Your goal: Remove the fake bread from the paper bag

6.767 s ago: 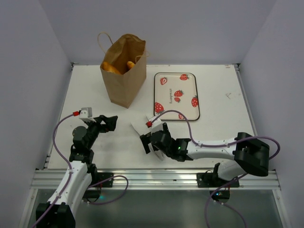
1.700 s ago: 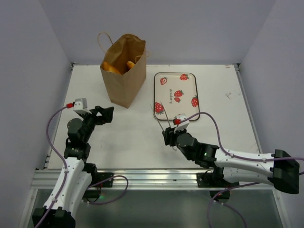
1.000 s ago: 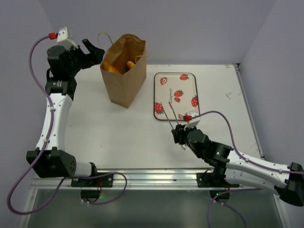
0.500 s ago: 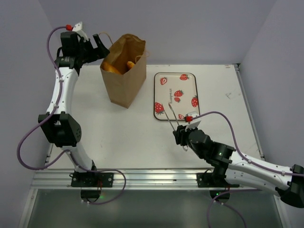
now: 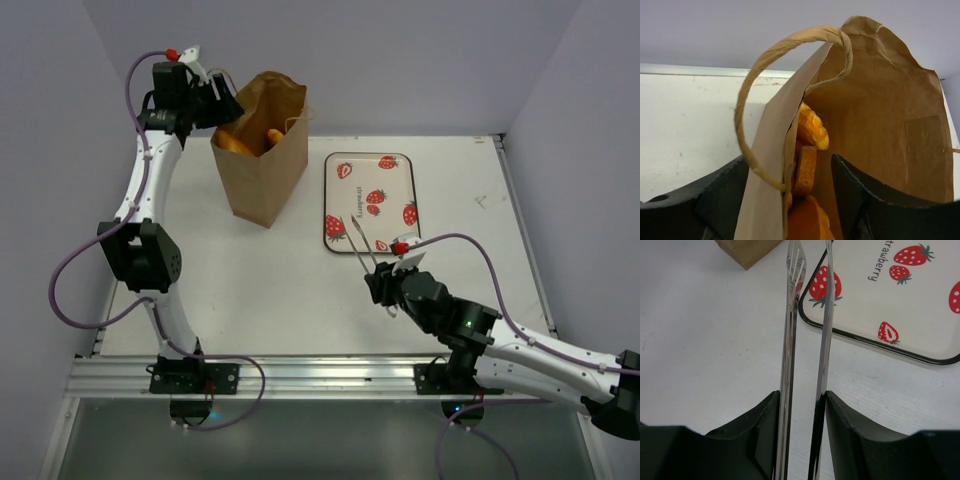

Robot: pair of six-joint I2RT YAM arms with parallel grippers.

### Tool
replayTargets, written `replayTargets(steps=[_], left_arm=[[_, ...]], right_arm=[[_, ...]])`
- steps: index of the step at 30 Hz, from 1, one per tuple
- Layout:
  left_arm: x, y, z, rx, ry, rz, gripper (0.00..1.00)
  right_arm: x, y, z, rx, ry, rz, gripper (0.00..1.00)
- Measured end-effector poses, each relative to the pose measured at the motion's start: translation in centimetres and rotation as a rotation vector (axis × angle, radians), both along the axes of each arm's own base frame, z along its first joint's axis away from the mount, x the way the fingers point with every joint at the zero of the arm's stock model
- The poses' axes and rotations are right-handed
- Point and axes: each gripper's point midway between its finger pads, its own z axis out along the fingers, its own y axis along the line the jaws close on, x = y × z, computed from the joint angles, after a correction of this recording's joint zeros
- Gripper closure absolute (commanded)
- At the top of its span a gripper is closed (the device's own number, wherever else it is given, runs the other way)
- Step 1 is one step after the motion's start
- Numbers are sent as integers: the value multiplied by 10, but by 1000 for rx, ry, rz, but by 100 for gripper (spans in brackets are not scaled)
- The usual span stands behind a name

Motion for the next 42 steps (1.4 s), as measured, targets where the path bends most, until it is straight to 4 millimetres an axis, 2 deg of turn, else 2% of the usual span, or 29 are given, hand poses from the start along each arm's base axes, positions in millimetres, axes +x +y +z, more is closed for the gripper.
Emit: replayTargets(steps=[1,6,7,9,10,17,22,28,35,39,42], left_arm=[[2,-3,-4,-2,7,-5,42],[8,-10,-19,-9,36,-17,65],[8,-10,-20,-9,39,-16,76],[9,-10,-20,-11,40,-11,89],[9,-9,-20,-10,39,-10,100],[10,-8,-17,-18,20,3,100],[5,2,-6,-17,3,21,100],[-10,49,13,-14,-12,92,100],[-36,107,41,25,-57,185,100],[-48,125,55,48,-82,215,100],[-57,123,55,51,-95,210,100]], right_arm=[[0,0,2,2,-1,0,59],[1,1,7,9,-5,0,59],[0,1,7,8,-5,0,59],[0,1,6,5,-3,0,59],[0,1,6,3,-1,1,59],[-1,2,2,-4,10,6,60],[-2,5,1,-10,19,19,62],[1,11,-5,-42,40,24,62],[0,20,-2,-35,52,50,63],[-1,24,-1,-19,61,64,65],[-2,25,0,-6,67,62,65]])
